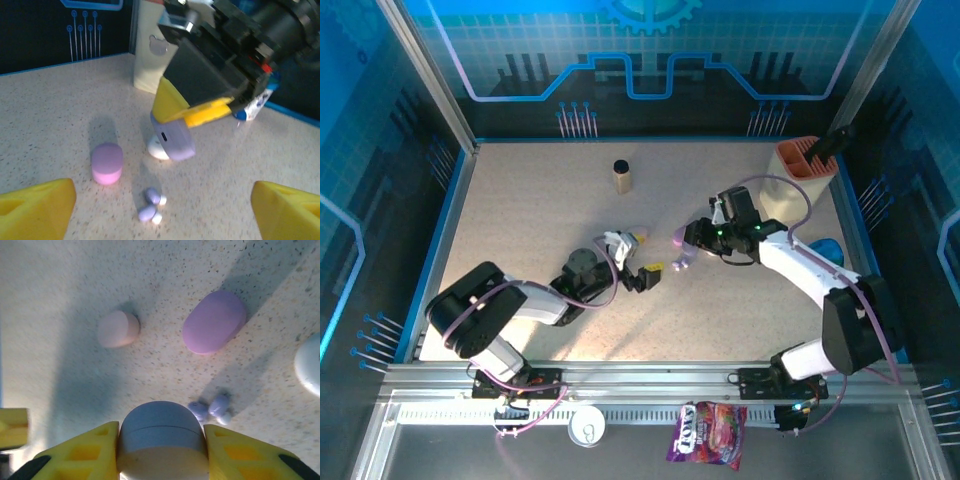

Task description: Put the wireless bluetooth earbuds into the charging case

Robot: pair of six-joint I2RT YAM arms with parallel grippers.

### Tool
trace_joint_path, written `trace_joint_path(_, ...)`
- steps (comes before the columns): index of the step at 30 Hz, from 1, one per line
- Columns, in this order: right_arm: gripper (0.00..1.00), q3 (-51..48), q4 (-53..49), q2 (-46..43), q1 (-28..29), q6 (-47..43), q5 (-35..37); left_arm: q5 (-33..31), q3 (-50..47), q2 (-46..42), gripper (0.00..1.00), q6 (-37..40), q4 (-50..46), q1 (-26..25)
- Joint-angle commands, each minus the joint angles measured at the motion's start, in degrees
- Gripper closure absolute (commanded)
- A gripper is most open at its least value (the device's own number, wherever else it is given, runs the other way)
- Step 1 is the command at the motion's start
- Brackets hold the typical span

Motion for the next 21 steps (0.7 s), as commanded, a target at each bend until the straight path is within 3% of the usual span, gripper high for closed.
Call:
trace_joint_path(1, 0.65, -3.5, 9.7, -4.0, -0.6, 13.0, -1.6, -2.0, 3.5, 2.7, 0.13, -6.0, 5.3, -1.5)
trace_joint_path(7, 0.66, -8.6, 17.0, -7.2, -0.6, 20.8, -2.0, -2.2, 8.0, 8.8, 0.18, -8.9, 7.5, -4.2)
trace_joint_path(13, 0.66, -8.6, 19.4, -7.2, 0.2, 20.7, -5.8, -2.1, 11.9, 12.9, 0.25, -12.1, 10.3, -4.7)
trace_joint_path(21, 0.66, -7.0, 19.6, -6.4, 0.9, 18.8, -10.9, -1.6, 15.1, 16.1, 0.49, -12.8, 11.4, -4.8)
